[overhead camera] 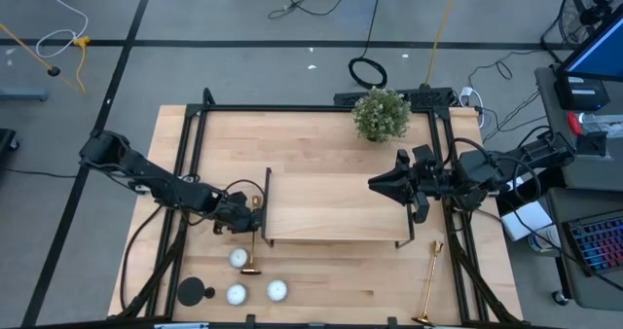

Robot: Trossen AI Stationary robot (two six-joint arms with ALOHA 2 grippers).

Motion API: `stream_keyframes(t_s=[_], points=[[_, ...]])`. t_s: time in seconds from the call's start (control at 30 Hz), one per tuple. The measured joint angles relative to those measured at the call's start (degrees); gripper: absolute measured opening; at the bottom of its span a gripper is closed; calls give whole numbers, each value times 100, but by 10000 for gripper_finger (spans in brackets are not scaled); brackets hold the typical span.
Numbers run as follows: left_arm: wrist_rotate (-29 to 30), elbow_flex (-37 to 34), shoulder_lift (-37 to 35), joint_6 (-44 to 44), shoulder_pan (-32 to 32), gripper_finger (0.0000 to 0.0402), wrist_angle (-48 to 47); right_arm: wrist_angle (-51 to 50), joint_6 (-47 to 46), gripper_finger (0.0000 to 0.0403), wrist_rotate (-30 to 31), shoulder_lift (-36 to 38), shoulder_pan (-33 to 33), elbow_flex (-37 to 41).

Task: Pick & Place candle stick holders
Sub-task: Put the left golden candleholder on the shelf

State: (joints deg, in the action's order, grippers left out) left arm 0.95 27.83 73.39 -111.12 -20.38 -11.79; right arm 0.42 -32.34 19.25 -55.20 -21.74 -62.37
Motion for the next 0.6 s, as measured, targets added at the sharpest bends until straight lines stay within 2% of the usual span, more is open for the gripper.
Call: stream_keyframes(t_s=[0.23, 0.3, 0.4, 0.5, 0.6], points=[[252, 0, -641, -12, 0, 13, 104, -3, -4, 62, -154, 0, -1, 0], [252, 55, -860, 46, -2, 13, -165, -9, -46, 61, -160, 0, -2, 0], [254, 284, -1172, 110, -37, 13, -995, -54, -125, 61, -160, 0, -2, 0], [280, 642, -1449, 102, -39, 13, -2329, -71, -131, 61, -173, -2, -2, 2], [557, 1135, -1649, 107, -37, 13, -3507, -73, -133, 61, -288, -2, -2, 2]])
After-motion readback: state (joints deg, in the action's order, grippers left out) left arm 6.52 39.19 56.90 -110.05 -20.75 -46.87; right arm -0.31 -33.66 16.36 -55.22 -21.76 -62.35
